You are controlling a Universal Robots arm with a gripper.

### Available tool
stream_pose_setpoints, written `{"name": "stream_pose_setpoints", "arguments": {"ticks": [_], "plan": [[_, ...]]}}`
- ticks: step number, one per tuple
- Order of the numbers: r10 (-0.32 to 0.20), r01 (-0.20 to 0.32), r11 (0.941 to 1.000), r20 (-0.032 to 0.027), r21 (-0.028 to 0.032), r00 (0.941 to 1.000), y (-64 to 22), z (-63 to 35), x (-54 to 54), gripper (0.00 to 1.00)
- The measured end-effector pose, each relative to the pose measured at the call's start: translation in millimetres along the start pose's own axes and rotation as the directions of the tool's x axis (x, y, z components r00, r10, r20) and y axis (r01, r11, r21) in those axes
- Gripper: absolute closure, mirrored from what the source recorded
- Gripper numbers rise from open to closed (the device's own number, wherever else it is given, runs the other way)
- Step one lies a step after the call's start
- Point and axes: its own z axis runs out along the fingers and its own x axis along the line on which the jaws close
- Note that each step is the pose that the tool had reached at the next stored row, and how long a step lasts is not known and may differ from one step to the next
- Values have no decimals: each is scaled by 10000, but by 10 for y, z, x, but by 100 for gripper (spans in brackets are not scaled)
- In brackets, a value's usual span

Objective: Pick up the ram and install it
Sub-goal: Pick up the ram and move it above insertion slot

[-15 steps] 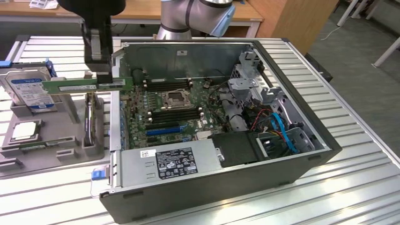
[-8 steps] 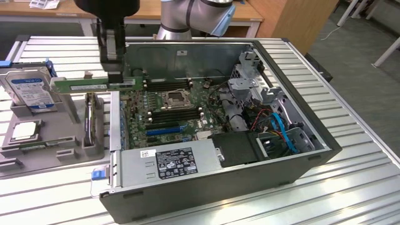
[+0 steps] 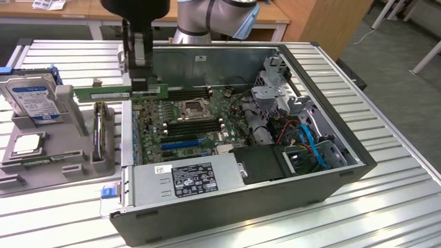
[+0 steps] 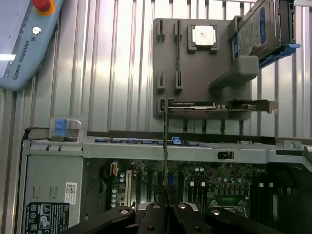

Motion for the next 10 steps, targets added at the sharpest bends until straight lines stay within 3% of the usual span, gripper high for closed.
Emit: {"name": "stream_pose_setpoints", "arguments": {"ticks": [10], "plan": [[2, -2, 10000, 1, -37, 10000, -218, -16, 6, 88]]}}
